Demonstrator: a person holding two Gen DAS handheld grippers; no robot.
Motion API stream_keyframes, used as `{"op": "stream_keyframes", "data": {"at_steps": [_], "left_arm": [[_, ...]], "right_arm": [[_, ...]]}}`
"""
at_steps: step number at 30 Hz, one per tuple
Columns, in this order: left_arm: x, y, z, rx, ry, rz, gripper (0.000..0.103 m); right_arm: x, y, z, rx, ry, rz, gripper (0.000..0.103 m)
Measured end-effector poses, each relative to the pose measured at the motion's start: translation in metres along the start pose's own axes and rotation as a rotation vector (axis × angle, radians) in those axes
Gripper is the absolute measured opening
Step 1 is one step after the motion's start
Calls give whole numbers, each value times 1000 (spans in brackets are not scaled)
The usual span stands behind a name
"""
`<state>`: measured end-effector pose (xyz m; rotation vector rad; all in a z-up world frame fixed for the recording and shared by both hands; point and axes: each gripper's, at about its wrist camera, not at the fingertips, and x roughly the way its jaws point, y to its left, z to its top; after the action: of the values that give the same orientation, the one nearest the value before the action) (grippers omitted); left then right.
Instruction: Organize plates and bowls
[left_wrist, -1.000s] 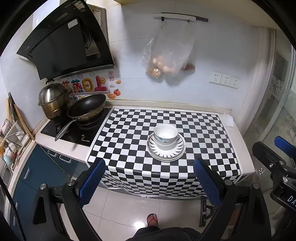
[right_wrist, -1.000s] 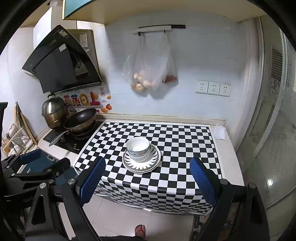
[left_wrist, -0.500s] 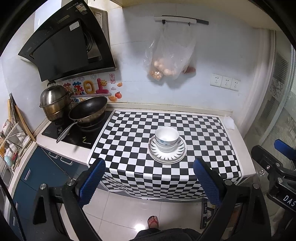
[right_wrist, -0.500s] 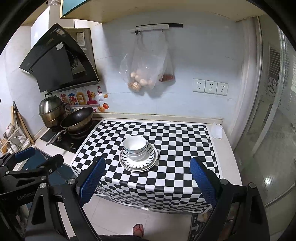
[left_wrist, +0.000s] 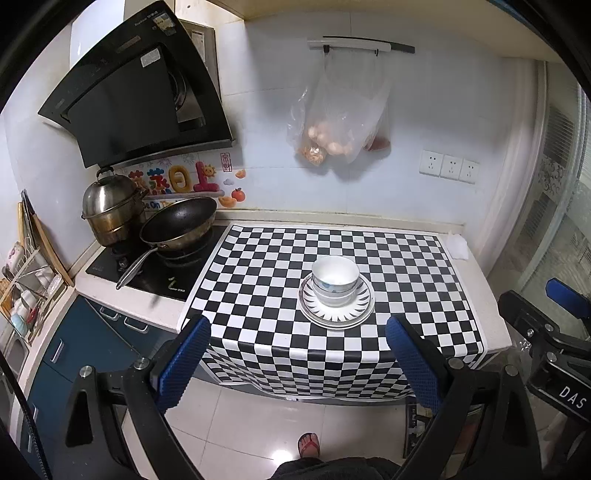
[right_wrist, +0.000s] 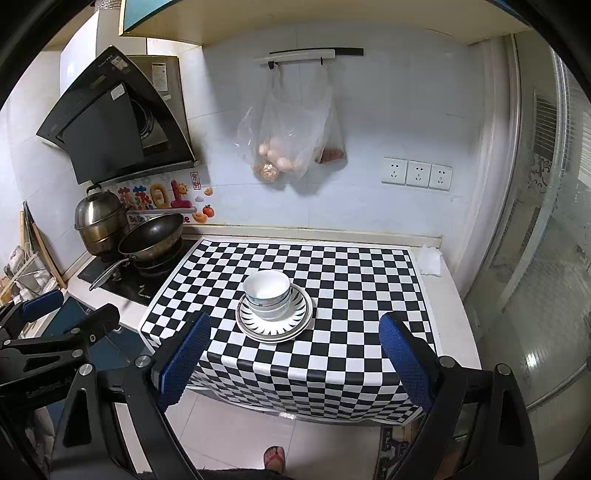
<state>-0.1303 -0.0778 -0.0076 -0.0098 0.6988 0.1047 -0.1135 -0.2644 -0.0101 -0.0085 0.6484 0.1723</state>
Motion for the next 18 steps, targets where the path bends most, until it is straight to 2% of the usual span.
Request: {"op": "stream_keyframes", "data": {"at_steps": [18], "left_arm": [[0, 2, -1, -1, 0, -3, 97]], "right_arm": [[-3, 7, -7, -4, 2, -2, 95]]}}
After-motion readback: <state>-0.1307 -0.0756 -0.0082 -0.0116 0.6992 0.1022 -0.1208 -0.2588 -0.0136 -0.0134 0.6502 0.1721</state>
